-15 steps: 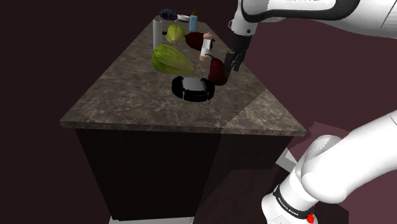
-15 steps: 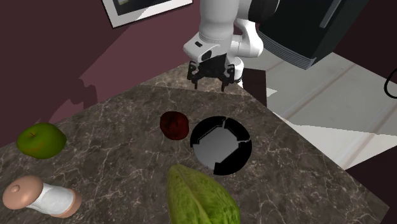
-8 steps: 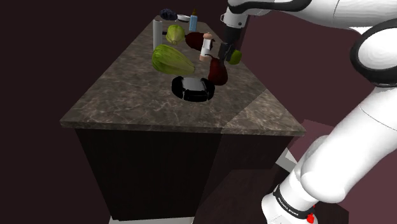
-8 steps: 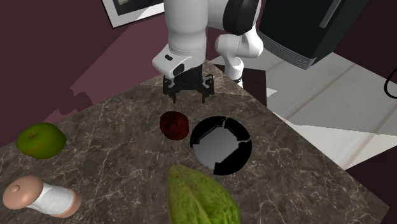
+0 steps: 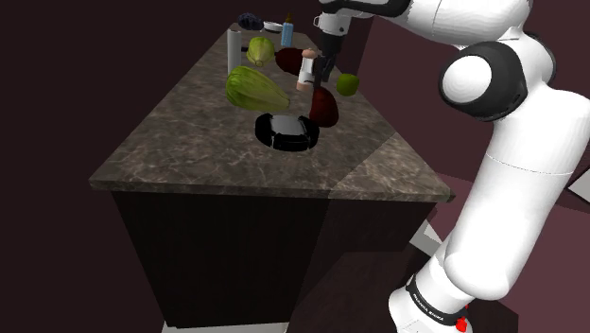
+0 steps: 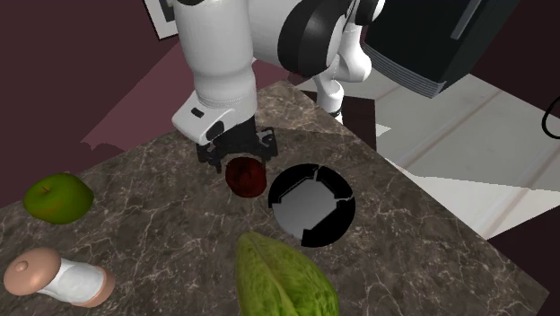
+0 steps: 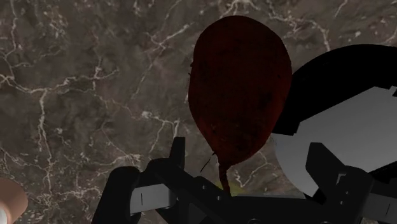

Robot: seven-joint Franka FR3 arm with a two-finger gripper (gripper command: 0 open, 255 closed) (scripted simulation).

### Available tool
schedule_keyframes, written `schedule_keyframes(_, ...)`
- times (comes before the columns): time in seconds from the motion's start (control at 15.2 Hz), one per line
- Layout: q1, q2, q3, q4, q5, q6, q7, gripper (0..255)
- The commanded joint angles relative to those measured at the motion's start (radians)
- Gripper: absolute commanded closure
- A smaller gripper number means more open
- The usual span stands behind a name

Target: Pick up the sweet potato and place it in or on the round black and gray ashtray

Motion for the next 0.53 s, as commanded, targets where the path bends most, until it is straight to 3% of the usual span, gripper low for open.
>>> schedule_keyframes(0.0, -0.001, 0.003, 0.0, -0.02, 0.002, 0.024, -0.006, 0)
schedule_keyframes(0.46, 0.004, -0.009, 0.002, -0.099, -0.002, 0.091, -0.005, 0)
